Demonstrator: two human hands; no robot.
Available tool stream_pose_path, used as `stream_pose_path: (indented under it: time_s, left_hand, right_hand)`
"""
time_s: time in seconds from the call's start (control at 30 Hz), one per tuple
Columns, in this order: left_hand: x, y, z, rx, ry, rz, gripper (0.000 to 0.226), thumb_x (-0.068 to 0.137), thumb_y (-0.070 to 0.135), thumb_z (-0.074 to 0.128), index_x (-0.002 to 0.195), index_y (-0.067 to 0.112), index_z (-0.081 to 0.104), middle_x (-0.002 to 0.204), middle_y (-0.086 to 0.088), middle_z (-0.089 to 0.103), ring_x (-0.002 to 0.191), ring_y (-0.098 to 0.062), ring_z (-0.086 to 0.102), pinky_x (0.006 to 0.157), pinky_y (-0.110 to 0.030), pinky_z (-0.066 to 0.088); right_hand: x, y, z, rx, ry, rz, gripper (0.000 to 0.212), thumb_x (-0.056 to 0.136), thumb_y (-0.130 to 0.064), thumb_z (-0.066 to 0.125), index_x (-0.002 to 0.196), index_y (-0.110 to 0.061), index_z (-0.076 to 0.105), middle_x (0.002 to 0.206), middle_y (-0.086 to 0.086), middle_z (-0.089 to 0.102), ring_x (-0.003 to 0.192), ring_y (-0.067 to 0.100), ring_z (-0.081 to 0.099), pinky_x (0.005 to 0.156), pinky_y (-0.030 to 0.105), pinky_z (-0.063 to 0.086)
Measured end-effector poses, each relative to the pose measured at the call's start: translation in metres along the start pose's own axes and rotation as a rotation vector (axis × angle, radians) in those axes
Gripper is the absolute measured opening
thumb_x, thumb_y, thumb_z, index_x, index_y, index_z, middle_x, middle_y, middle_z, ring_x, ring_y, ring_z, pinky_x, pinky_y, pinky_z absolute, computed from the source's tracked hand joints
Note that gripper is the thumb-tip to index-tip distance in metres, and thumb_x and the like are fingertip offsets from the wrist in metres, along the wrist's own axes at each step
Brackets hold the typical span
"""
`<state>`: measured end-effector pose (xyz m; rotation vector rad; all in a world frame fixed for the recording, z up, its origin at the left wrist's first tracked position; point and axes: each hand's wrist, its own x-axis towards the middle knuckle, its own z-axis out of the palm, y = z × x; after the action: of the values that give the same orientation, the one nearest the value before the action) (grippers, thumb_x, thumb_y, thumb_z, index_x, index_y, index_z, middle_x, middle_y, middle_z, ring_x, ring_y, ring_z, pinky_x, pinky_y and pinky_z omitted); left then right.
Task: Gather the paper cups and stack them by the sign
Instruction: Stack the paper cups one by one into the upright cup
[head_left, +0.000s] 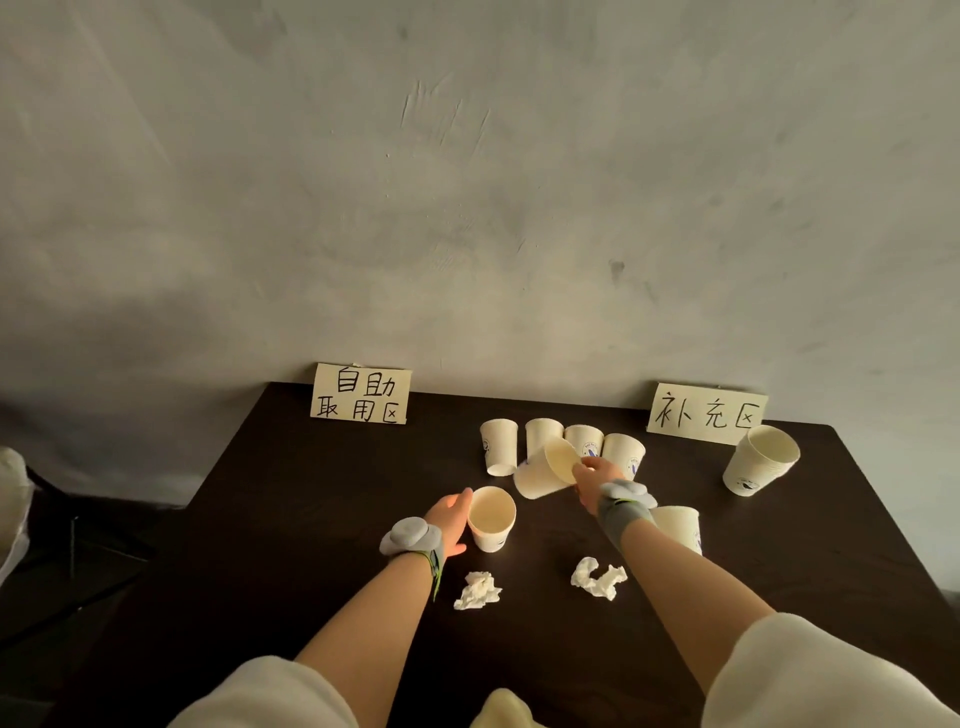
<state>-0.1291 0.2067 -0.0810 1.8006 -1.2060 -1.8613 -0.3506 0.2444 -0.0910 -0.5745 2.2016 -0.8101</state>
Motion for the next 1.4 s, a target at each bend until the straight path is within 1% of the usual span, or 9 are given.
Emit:
stream_pose_path:
  time_s: [0.23,0.37,0.53,0.67,0.83,0.97,1.07,1.23,1.4]
  left_hand:
    - [-0.003,0.02,-0.006,-0.01,0.031,0.117,0.053,0.097,0.045,0.041,0.141,0.016,0.043,0.147,-0.011,0.042,0.132,-0.032,0.043,0.098,-0.043,0.047]
    - [-0.007,0.021,-0.003,-0.072,0.004,0.121,0.057,0.094,0.052,0.043,0.14,0.018,0.046,0.146,-0.01,0.045,0.133,-0.031,0.043,0.103,-0.045,0.042]
    - [-0.009,0.01,0.001,-0.135,-0.013,0.069,0.058,0.093,0.053,0.044,0.138,0.017,0.046,0.144,-0.011,0.047,0.132,-0.032,0.043,0.106,-0.047,0.038]
    - [-0.009,0.003,0.002,-0.165,-0.02,0.084,0.059,0.093,0.054,0.044,0.137,0.015,0.047,0.142,-0.013,0.048,0.131,-0.032,0.044,0.105,-0.045,0.039]
    - [-0.006,0.003,0.005,-0.153,0.011,0.056,0.051,0.096,0.044,0.045,0.135,0.013,0.05,0.141,-0.012,0.05,0.13,-0.032,0.045,0.104,-0.044,0.041]
    - [0.001,0.002,0.006,-0.109,0.033,0.076,0.045,0.097,0.04,0.044,0.133,0.015,0.053,0.138,-0.009,0.053,0.128,-0.03,0.048,0.101,-0.042,0.044]
    - [0.008,-0.001,0.011,-0.051,0.03,0.124,0.038,0.097,0.031,0.045,0.13,0.015,0.057,0.137,-0.01,0.054,0.125,-0.029,0.05,0.103,-0.042,0.045]
    - [0.012,-0.012,0.013,-0.021,0.007,0.095,0.036,0.1,0.019,0.041,0.132,0.018,0.056,0.14,-0.007,0.052,0.127,-0.031,0.049,0.095,-0.038,0.046]
    - [0.017,-0.011,0.01,0.022,-0.03,0.057,0.036,0.1,0.025,0.041,0.133,0.027,0.054,0.14,-0.007,0.052,0.126,-0.033,0.049,0.095,-0.044,0.047]
  right_hand:
    - [-0.04,-0.051,0.011,-0.006,-0.019,-0.165,0.024,0.068,-0.048,0.044,0.069,-0.043,0.068,0.051,-0.007,0.058,0.061,0.022,0.057,0.064,0.032,0.047]
    - [-0.04,-0.047,0.027,-0.035,-0.086,-0.212,0.027,0.073,-0.036,0.049,0.057,-0.044,0.068,0.037,-0.008,0.054,0.054,0.02,0.054,0.059,0.033,0.045]
    - [-0.047,-0.037,0.041,-0.079,-0.147,-0.199,0.025,0.082,-0.03,0.051,0.066,-0.032,0.07,0.045,-0.006,0.057,0.057,0.02,0.055,0.064,0.034,0.048]
    - [-0.044,-0.025,0.051,-0.142,-0.144,-0.181,0.025,0.072,-0.04,0.048,0.058,-0.044,0.068,0.054,-0.005,0.063,0.067,0.024,0.061,0.079,0.039,0.054]
    - [-0.052,-0.025,0.049,-0.168,-0.147,-0.222,0.031,0.08,-0.039,0.047,0.096,-0.034,0.073,0.085,-0.003,0.071,0.089,0.025,0.068,0.088,0.037,0.053]
    - [-0.048,-0.025,0.047,-0.174,-0.132,-0.244,0.029,0.085,-0.036,0.049,0.1,-0.031,0.073,0.093,-0.001,0.072,0.09,0.022,0.066,0.089,0.036,0.052]
    - [-0.042,-0.018,0.05,-0.2,-0.185,-0.237,0.028,0.088,-0.032,0.051,0.103,-0.027,0.074,0.082,-0.003,0.07,0.077,0.017,0.063,0.078,0.029,0.052]
    - [-0.043,0.005,0.063,-0.037,-0.318,-0.114,0.029,0.093,-0.017,0.052,0.116,-0.016,0.068,0.053,0.001,0.053,0.037,0.012,0.043,0.035,0.019,0.034]
    - [-0.05,0.015,0.068,0.136,-0.315,-0.055,0.027,0.095,-0.019,0.054,0.119,-0.016,0.067,0.051,0.002,0.05,0.033,0.01,0.04,0.033,0.018,0.03]
